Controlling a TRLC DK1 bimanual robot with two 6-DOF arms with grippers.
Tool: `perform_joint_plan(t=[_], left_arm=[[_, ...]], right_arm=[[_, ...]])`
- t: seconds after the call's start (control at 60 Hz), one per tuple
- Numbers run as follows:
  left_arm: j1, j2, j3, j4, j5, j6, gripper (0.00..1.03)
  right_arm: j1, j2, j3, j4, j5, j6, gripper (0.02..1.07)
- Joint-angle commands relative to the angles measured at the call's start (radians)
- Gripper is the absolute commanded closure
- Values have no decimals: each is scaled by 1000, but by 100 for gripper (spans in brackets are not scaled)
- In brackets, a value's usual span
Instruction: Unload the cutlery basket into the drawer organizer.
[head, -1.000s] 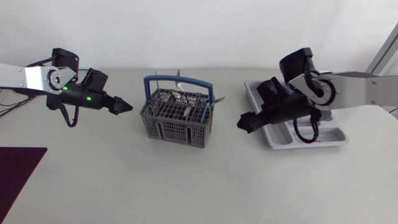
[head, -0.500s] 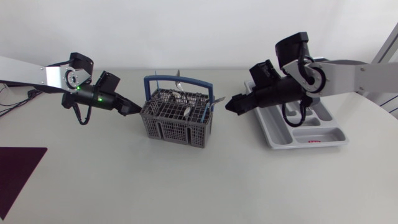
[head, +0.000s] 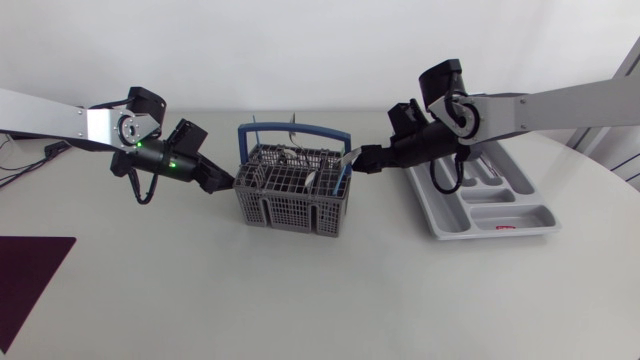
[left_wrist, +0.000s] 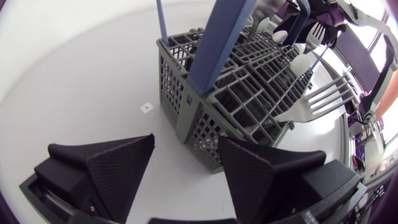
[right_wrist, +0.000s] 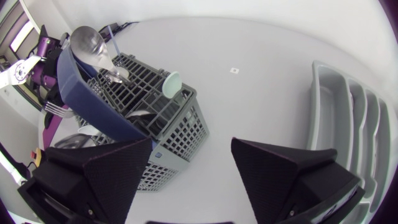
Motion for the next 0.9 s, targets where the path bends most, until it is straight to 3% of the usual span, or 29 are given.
perform_joint_plan(t=[0.0,0.133,0.333,0.55,0.733,0.817,0.883], left_arm=[[-39,-51,-48,-19,36,31,17],[-31,-81,-70,-19,34,37,17],[12,-93,-76,-19,34,54,17],[-4,-65,-59,-17,34,59,17],[-21,-39,-25,-16,36,54,17],[-27,-39,-24,-16,36,53,17],[-31,-35,-27,-16,36,57,30]], right_arm=[[9,0,-54,-34,-12,8,24],[-17,-94,-107,-34,-13,8,39],[-117,-254,-196,-36,-58,4,39],[-178,-91,-78,-62,-152,28,40],[-137,3,11,-53,-211,97,72],[-125,46,46,-45,-234,131,77],[-123,96,87,-45,-262,162,84]])
